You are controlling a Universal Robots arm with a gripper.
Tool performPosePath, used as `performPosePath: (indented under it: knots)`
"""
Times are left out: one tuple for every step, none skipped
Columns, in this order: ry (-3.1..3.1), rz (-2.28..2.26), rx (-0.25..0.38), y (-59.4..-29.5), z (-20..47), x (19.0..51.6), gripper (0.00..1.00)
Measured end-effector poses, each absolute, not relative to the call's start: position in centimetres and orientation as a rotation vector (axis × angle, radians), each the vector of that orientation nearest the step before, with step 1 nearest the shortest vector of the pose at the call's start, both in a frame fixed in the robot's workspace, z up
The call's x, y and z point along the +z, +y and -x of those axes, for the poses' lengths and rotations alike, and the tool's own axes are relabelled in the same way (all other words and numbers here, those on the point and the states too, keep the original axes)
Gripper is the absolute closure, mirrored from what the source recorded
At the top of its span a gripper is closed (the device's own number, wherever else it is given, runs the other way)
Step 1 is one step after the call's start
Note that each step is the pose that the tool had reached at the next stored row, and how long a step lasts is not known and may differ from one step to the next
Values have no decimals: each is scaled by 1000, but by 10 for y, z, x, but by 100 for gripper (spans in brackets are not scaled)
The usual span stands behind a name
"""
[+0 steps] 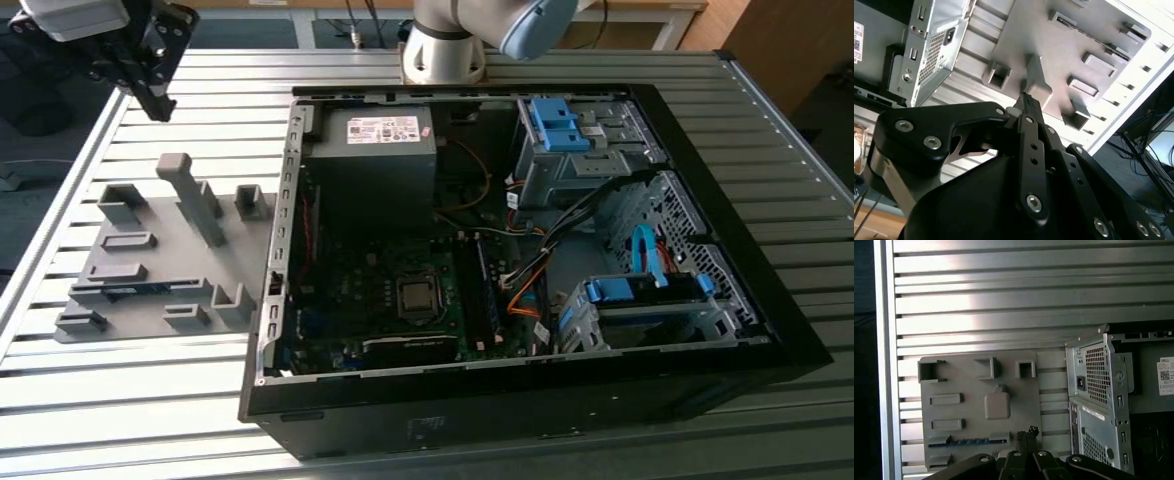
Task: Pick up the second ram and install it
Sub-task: 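Reach for the second ram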
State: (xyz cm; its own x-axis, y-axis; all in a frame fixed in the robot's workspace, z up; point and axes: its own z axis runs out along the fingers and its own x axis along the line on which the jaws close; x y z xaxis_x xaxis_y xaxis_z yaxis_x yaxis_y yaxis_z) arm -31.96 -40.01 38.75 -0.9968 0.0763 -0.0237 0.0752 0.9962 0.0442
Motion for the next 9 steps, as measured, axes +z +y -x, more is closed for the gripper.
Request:
performPosePath:
  knots:
    - [3113, -118, 68, -401, 323, 387, 89]
    - [3113, -118, 68, -402, 327, 387, 89]
    - [3113, -118, 68, -403, 330, 387, 89]
    - [3113, -118, 68, -404, 334, 387, 89]
    - [3113, -118, 68, -405, 337, 387, 89]
    - [3113, -118, 68, -405, 340, 386, 89]
    - [3113, -118, 68, -406, 343, 386, 89]
    - [3113, -118, 68, -407, 346, 386, 89]
    - [3113, -118, 68, -408, 349, 386, 89]
